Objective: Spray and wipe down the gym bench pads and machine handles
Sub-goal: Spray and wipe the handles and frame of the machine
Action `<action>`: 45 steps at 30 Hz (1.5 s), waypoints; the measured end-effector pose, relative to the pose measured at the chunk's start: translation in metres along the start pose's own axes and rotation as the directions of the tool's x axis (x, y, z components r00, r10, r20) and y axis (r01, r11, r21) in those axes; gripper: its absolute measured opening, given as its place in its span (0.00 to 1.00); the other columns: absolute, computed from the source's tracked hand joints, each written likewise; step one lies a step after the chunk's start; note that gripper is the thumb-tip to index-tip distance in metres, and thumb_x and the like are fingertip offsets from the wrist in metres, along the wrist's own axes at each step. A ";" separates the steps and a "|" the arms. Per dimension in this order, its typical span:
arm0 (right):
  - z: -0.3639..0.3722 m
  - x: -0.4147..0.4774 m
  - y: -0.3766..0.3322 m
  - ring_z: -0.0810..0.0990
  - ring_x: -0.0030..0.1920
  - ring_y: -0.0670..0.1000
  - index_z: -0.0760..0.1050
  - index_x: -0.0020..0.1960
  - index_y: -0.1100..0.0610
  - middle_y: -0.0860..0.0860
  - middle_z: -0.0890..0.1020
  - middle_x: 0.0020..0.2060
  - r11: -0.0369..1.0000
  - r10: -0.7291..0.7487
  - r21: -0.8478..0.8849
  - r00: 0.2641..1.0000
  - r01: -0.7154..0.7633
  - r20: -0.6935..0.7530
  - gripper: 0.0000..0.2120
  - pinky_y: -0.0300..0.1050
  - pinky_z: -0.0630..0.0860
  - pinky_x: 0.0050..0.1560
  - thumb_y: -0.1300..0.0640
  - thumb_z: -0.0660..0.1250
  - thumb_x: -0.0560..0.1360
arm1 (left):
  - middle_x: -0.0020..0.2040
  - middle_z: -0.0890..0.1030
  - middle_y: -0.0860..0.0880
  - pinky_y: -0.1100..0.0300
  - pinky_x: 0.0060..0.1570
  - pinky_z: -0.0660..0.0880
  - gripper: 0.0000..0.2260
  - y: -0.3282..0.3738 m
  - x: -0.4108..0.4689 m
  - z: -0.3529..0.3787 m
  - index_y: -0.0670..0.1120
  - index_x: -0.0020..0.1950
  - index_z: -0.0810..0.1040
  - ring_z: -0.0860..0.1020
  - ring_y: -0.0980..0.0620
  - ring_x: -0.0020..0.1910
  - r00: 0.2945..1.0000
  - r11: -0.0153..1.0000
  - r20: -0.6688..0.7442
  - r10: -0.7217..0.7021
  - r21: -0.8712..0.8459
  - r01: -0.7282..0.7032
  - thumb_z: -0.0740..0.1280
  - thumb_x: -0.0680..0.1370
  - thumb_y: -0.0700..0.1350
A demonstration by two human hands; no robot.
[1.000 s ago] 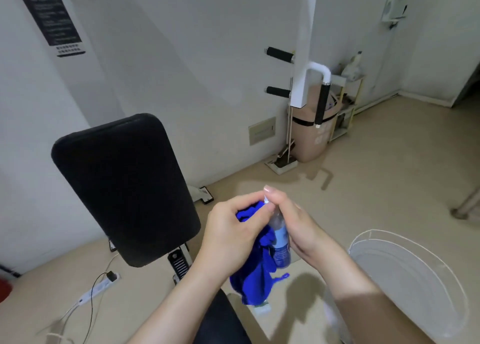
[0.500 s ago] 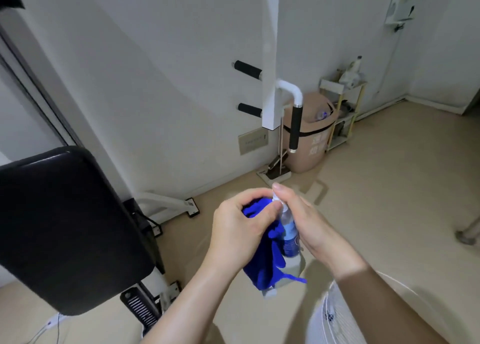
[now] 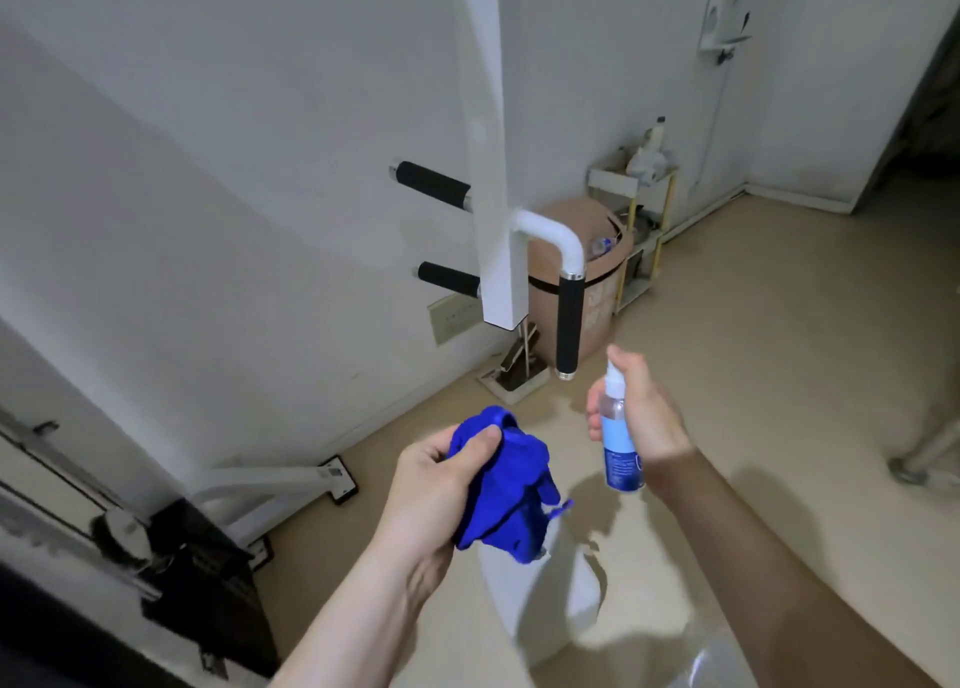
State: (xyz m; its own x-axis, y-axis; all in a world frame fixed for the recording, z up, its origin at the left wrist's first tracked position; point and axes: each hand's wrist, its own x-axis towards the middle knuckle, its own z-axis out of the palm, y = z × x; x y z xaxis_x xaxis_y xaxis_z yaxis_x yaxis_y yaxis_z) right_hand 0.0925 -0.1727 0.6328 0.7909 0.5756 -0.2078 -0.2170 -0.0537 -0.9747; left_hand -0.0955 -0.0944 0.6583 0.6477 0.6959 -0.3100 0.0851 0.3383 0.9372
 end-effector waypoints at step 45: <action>-0.052 0.103 -0.040 0.75 0.29 0.50 0.80 0.45 0.57 0.54 0.78 0.27 0.991 -0.039 -0.122 0.997 0.046 0.062 0.08 0.38 0.76 0.31 0.69 0.67 0.72 | 0.57 0.83 0.45 0.50 0.53 0.80 0.11 0.010 0.145 0.103 0.47 0.61 0.77 0.82 0.47 0.54 0.993 0.787 -0.114 -0.015 -0.614 -0.059 0.60 0.82 0.44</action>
State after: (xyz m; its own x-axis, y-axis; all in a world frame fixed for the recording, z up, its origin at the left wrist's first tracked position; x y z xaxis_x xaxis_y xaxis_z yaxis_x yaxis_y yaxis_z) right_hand 0.2126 -0.1534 0.6463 0.7618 0.6266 -0.1643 -0.1090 -0.1260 -0.9860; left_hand 0.0769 -0.0557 0.6389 0.5556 0.7588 -0.3399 -0.4360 0.6140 0.6580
